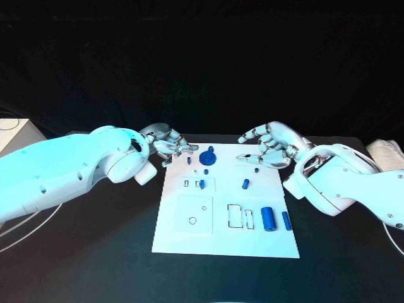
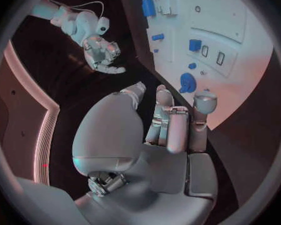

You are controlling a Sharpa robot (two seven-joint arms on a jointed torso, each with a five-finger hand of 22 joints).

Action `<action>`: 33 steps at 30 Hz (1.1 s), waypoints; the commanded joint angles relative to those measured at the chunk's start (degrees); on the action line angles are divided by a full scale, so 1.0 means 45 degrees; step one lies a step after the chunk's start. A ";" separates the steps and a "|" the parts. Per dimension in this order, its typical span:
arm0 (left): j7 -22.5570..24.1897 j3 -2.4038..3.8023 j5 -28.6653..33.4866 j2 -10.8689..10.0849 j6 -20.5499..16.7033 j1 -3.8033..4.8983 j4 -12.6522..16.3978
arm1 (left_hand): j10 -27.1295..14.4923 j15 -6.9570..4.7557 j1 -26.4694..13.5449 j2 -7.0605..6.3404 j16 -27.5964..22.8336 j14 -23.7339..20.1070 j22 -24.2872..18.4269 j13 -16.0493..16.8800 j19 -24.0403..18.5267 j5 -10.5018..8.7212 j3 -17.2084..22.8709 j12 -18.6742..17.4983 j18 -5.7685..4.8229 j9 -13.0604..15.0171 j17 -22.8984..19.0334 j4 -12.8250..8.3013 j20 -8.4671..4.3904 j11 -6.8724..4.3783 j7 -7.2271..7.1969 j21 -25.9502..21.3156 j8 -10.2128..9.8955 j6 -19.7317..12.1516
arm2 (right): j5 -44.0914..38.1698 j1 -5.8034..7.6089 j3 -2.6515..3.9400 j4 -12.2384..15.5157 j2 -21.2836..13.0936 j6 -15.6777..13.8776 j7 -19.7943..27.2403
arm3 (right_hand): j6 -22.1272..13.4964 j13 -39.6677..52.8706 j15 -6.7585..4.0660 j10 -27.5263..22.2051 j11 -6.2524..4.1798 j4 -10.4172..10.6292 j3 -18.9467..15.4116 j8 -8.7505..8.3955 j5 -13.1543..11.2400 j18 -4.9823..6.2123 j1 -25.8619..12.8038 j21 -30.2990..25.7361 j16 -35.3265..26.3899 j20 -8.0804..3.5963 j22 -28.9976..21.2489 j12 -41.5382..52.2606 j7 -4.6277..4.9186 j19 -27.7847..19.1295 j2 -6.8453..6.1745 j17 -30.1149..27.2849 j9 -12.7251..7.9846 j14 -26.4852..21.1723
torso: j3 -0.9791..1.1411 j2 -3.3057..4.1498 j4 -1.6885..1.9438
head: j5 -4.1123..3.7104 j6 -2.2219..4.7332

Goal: Assemble the parts on the task board

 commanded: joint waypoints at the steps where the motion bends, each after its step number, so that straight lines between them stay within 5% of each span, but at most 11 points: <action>1: -0.2328 -0.0076 -0.2080 0.0505 0.1891 0.0193 -0.0546 | 0.0031 -0.0112 -0.0390 0.0095 0.0000 0.0176 0.0063 0.0106 0.0001 0.0000 -0.0093 0.0107 -0.0128 0.0284 0.0064 -0.0003 -0.0099 -0.0099 -0.0107 0.0083 0.0216 -0.0061 | 0.0702 0.0017 0.0001 -0.0103 -0.0007 0.0061 0.0252 | 0.0055 0.0778 0.0085 -0.0114 -0.0027 -0.0014 -0.0061 0.0046 0.0038 0.0197 -0.0109 -0.0087 -0.0053 0.0064 0.2270 -0.0049 -0.0032 0.0598 0.0007 0.2942 0.0011 0.1222 | 0.0044 -0.0069 -0.0032 | 0.0064 -0.0057; 8: -0.3290 -0.0251 -0.3143 0.1545 0.3321 0.0413 -0.1585 | 0.0190 -0.0209 -0.1475 0.0280 0.0079 0.0277 0.0448 0.0464 0.0172 -0.0015 -0.0540 0.0386 -0.0191 0.1211 0.0334 0.0023 -0.0168 -0.0207 -0.0248 0.0336 0.0902 -0.0204 | 0.0781 0.0031 -0.0001 -0.0244 0.0025 0.0057 0.0168 | 0.0047 0.0760 0.0085 -0.0130 -0.0026 -0.0016 -0.0080 0.0051 0.0095 0.0207 -0.0134 -0.0128 -0.0056 0.0064 0.2240 -0.0062 -0.0032 0.0579 0.0019 0.2936 0.0011 0.1221 | 0.0087 -0.0051 -0.0064 | 0.0135 -0.0067; 18: -0.3711 -0.0405 -0.3696 0.2827 0.4776 0.0489 -0.2770 | -0.0007 -0.0206 -0.1874 0.0196 0.0018 0.0225 0.0578 0.0292 0.0199 -0.0043 -0.0960 0.0245 -0.0216 0.1594 0.0263 0.0011 -0.0181 -0.0203 -0.0240 0.0410 0.1065 -0.0463 | 0.0807 0.0034 -0.0001 -0.0332 0.0140 0.0185 -0.0014 | 0.0030 0.0736 0.0087 -0.0153 -0.0025 -0.0013 -0.0145 0.0057 0.0067 0.0218 -0.0198 -0.0175 -0.0061 0.0064 0.2209 -0.0079 -0.0028 0.0557 -0.0001 0.2927 0.0010 0.1218 | 0.0050 -0.0023 -0.0068 | 0.0129 -0.0113; 33: -0.4030 -0.0550 -0.3976 0.3682 0.5585 0.0486 -0.3446 | -0.0256 -0.0168 -0.1903 0.0432 0.0013 0.0211 0.0620 0.0023 0.0191 -0.0014 -0.1038 0.0034 -0.0224 0.1751 0.0271 0.0007 -0.0167 -0.0156 -0.0186 0.0445 0.1040 -0.0697 | 0.0810 0.0035 -0.0001 -0.0427 0.0278 0.0249 -0.0166 | 0.0022 0.0735 0.0088 -0.0154 -0.0023 -0.0008 -0.0163 0.0057 0.0055 0.0222 -0.0223 -0.0190 -0.0064 0.0065 0.2198 -0.0077 -0.0027 0.0550 0.0005 0.2921 0.0009 0.1216 | 0.0048 -0.0025 -0.0030 | 0.0049 -0.0218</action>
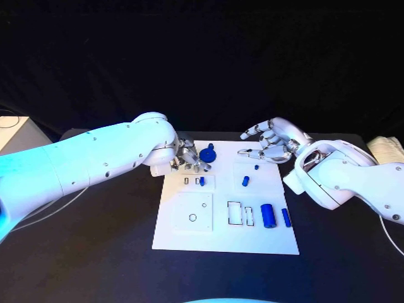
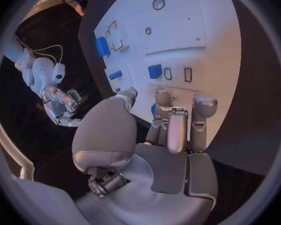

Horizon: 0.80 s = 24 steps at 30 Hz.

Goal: Assemble the parts on the task board

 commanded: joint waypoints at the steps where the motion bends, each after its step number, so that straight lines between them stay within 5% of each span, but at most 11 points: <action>1: -0.0258 -0.0023 -0.0326 0.0141 0.0783 0.0016 -0.0094 | -0.0106 -0.0031 -0.0011 0.0152 0.0011 0.0170 0.0009 -0.0047 0.0051 -0.0010 -0.0051 -0.0099 -0.0227 0.0022 -0.0010 0.0007 -0.0029 -0.0036 -0.0032 0.0078 0.0027 -0.0101 | -0.0011 0.0001 0.0005 -0.0011 0.0028 0.0191 -0.0041 | 0.0022 0.0739 0.0089 -0.0085 0.0000 0.0007 -0.0073 0.0058 0.0005 0.0221 -0.0126 -0.0059 -0.0065 0.0065 0.2203 -0.0077 -0.0025 0.0550 0.0010 0.2923 0.0012 0.1217 | -0.0014 -0.0007 0.0024 | -0.0025 -0.0031; 24: -0.0095 -0.0097 -0.0263 0.0582 0.1454 -0.0142 -0.0817 | -0.0392 -0.0002 0.0140 0.0381 0.0020 0.0162 -0.0038 -0.0423 -0.0026 0.0029 -0.0014 -0.0382 -0.0214 0.0164 0.0027 -0.0013 -0.0001 -0.0013 -0.0010 0.0061 0.0048 -0.0180 | -0.0727 0.0000 0.0005 -0.0057 0.0086 0.0065 -0.0053 | 0.0003 0.0484 0.0093 -0.0339 0.0004 0.0009 -0.0125 0.0079 0.0036 0.0323 -0.0228 -0.0464 -0.0179 0.0069 0.1910 -0.0334 -0.0022 0.0348 0.0106 0.2673 0.0014 0.1150 | 0.0003 0.0008 0.0017 | -0.0051 -0.0109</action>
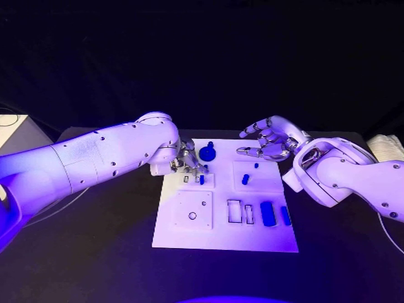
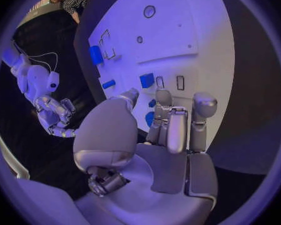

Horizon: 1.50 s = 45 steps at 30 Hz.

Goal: Assemble the parts on the task board

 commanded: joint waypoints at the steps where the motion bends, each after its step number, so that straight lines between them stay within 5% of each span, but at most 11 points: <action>1: 0.0174 -0.0009 0.0053 0.0072 0.0411 -0.0052 -0.0107 | -0.0116 -0.0004 -0.0001 0.0140 0.0021 0.0162 -0.0020 -0.0010 -0.0026 0.0030 -0.0015 -0.0069 -0.0214 0.0011 -0.0003 -0.0012 -0.0001 -0.0009 -0.0013 0.0062 0.0048 -0.0091 | -0.0438 -0.0001 0.0004 -0.0012 0.0035 -0.0005 0.0061 | 0.0004 0.0477 0.0094 -0.0121 0.0003 0.0009 -0.0059 0.0081 0.0038 0.0129 -0.0111 -0.0124 -0.0059 0.0070 0.1890 -0.0061 -0.0022 0.0339 -0.0009 0.2647 0.0017 0.1143 | 0.0010 -0.0002 -0.0002 | -0.0018 -0.0020; 11: 0.0418 -0.0045 0.0163 0.0194 0.0339 -0.0310 -0.0305 | -0.0126 -0.0001 0.0048 0.0173 0.0035 0.0170 -0.0019 -0.0017 -0.0035 0.0032 -0.0003 -0.0077 -0.0213 0.0040 0.0032 -0.0016 0.0005 -0.0007 -0.0013 0.0063 0.0056 -0.0098 | -0.0510 -0.0002 0.0004 -0.0070 0.0119 -0.0170 0.0059 | 0.0035 0.0325 0.0082 -0.0262 -0.0012 -0.0011 -0.0077 0.0130 0.0081 0.0215 -0.0116 -0.0479 -0.0199 0.0063 0.1638 -0.0211 -0.0038 0.0165 0.0043 0.2361 0.0030 0.1061 | 0.0007 0.0008 -0.0019 | -0.0042 -0.0050; 27: 0.0647 -0.0049 0.0323 0.0133 -0.0131 -0.0365 -0.0259 | -0.0125 -0.0023 0.0824 0.0487 0.0055 0.0174 0.0029 -0.0035 -0.0087 0.0031 0.0373 -0.0091 -0.0206 0.0351 0.0099 -0.0059 0.0024 -0.0045 -0.0056 0.0114 0.0150 -0.0121 | -0.0581 -0.0007 0.0001 -0.0139 0.0192 -0.0128 -0.0049 | 0.0039 0.0317 0.0079 -0.0267 -0.0014 -0.0012 -0.0079 0.0136 0.0086 0.0218 -0.0115 -0.0495 -0.0215 0.0062 0.1627 -0.0217 -0.0040 0.0158 0.0047 0.2330 0.0032 0.1052 | 0.0011 0.0003 0.0008 | -0.0064 -0.0118; 31: 0.0706 -0.0049 0.0389 0.0111 -0.0160 -0.0366 -0.0244 | -0.0109 -0.0154 0.2262 0.0727 0.0087 0.0211 0.0130 -0.0067 -0.0081 -0.0014 0.1641 -0.0147 -0.0214 0.0664 0.0209 -0.0419 -0.0041 -0.0177 -0.0183 0.0193 0.0236 -0.0172 | -0.0599 -0.0008 0.0000 -0.0143 0.0193 -0.0123 -0.0066 | 0.0045 0.0323 0.0076 -0.0257 -0.0017 -0.0014 -0.0080 0.0144 0.0089 0.0221 -0.0113 -0.0509 -0.0223 0.0060 0.1618 -0.0208 -0.0043 0.0152 0.0055 0.2317 0.0034 0.1047 | 0.0010 0.0004 -0.0007 | -0.0054 -0.0110; 35: 0.0747 -0.0048 0.0422 0.0103 -0.0146 -0.0366 -0.0241 | -0.0085 -0.0164 0.2814 0.0580 0.0093 0.0227 0.0197 -0.0163 -0.0095 -0.0046 0.3116 -0.0257 -0.0224 0.0959 0.0269 -0.0843 -0.0080 -0.0205 -0.0177 0.0246 0.0278 -0.0293 | -0.0610 -0.0009 -0.0001 -0.0146 0.0193 -0.0115 -0.0080 | 0.0045 0.0323 0.0076 -0.0257 -0.0017 -0.0014 -0.0080 0.0144 0.0089 0.0221 -0.0113 -0.0509 -0.0223 0.0060 0.1618 -0.0208 -0.0043 0.0152 0.0055 0.2317 0.0034 0.1047 | 0.0013 0.0004 0.0008 | -0.0051 -0.0117; 45: 0.0885 -0.0048 0.0569 0.0034 -0.0191 -0.0367 -0.0243 | -0.0031 -0.0100 0.2306 0.0167 0.0105 0.0246 0.0309 -0.0297 -0.0126 -0.0071 0.5613 -0.0369 -0.0232 0.1574 0.0359 -0.1640 -0.0057 -0.0123 -0.0104 0.0350 0.0469 -0.0486 | -0.0619 -0.0010 -0.0002 -0.0156 0.0190 -0.0042 -0.0140 | 0.0045 0.0323 0.0076 -0.0257 -0.0017 -0.0014 -0.0080 0.0144 0.0089 0.0221 -0.0113 -0.0509 -0.0223 0.0060 0.1618 -0.0208 -0.0043 0.0152 0.0055 0.2317 0.0034 0.1047 | 0.0019 0.0001 0.0004 | -0.0036 -0.0130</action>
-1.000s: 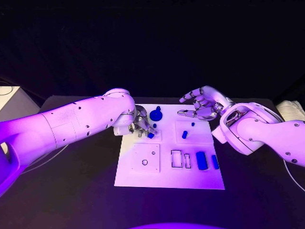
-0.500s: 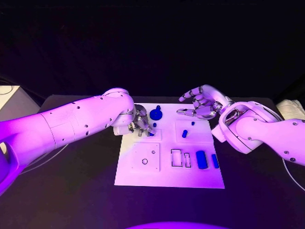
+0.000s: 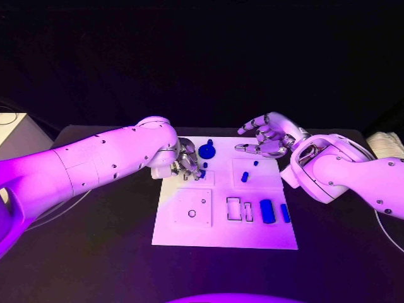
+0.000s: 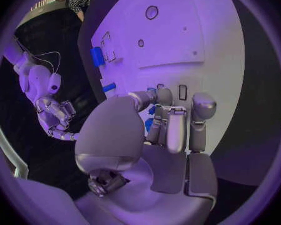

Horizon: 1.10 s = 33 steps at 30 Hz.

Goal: Assemble the parts on the task board

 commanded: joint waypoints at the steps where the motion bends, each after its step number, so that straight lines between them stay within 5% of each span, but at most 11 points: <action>1: 0.0272 0.0003 0.0276 -0.0040 -0.0106 -0.0002 0.0031 | 0.0062 -0.0008 -0.0159 -0.0069 0.0056 0.0249 0.0022 -0.0015 -0.0078 0.0024 0.0396 -0.0076 -0.0232 0.0110 0.0279 -0.0159 -0.0006 -0.0039 0.0006 0.0094 0.0119 -0.0100 | -0.0178 -0.0005 0.0002 -0.0002 0.0001 0.0103 -0.0029 | 0.0045 0.0315 0.0077 -0.0075 -0.0014 -0.0012 -0.0080 0.0044 0.0040 0.0221 -0.0115 -0.0061 -0.0034 0.0060 0.1626 -0.0044 -0.0043 0.0152 0.0056 0.2324 0.0012 0.1047 | 0.0010 0.0000 -0.0005 | 0.0012 0.0002; 20: 0.0462 0.0019 0.0473 -0.0348 -0.0315 -0.0016 0.0193 | 0.0150 -0.0018 -0.0781 -0.0276 0.0065 0.0275 0.0095 -0.0004 -0.0071 0.0009 0.1381 -0.0044 -0.0236 0.0503 0.0325 -0.0709 -0.0017 -0.0045 0.0004 0.0167 0.0283 -0.0080 | -0.0185 -0.0006 -0.0008 -0.0048 -0.0008 0.0293 -0.0157 | 0.0059 0.0314 0.0068 -0.0064 -0.0022 -0.0015 -0.0082 0.0065 0.0042 0.0216 -0.0109 -0.0048 -0.0035 0.0053 0.1638 -0.0037 -0.0051 0.0162 0.0072 0.2330 0.0018 0.1048 | 0.0008 0.0012 -0.0012 | -0.0006 0.0039; 27: 0.0933 0.0099 0.0551 -0.0889 -0.0922 -0.0029 0.0705 | -0.0114 -0.0026 -0.1709 -0.0827 -0.0092 0.0160 -0.0206 -0.0427 -0.0309 -0.0065 0.0956 -0.0317 -0.0176 0.0606 0.0040 -0.0536 -0.0006 -0.0057 -0.0038 0.0002 0.0189 -0.0093 | -0.0275 -0.0024 -0.0029 -0.0180 0.0041 0.0417 -0.0157 | 0.0146 0.0320 0.0023 -0.0005 -0.0072 -0.0109 0.0068 0.0166 0.0225 0.0200 0.0171 -0.0010 -0.0046 0.0014 0.1674 0.0007 -0.0097 0.0204 0.0180 0.2331 0.0048 0.1051 | 0.0011 0.0004 0.0014 | -0.0045 0.0028; 33: 0.1433 0.0187 0.0798 -0.1434 -0.1569 -0.0030 0.1255 | -0.0682 0.0055 -0.1691 -0.0849 -0.0378 -0.0069 -0.0786 -0.1041 -0.0750 -0.0034 0.0886 -0.0869 -0.0069 0.0426 -0.0473 -0.0649 0.0028 0.0048 0.0106 -0.0331 -0.0213 -0.0339 | -0.0572 -0.0053 -0.0057 -0.0354 0.0159 0.0714 -0.0133 | 0.0294 0.0285 -0.0047 0.0023 -0.0140 -0.0391 0.0565 0.0303 0.0589 0.0191 0.0842 -0.0013 -0.0049 -0.0062 0.1688 0.0021 -0.0149 0.0241 0.0271 0.2353 0.0076 0.1063 | 0.0002 0.0015 0.0023 | -0.0067 -0.0008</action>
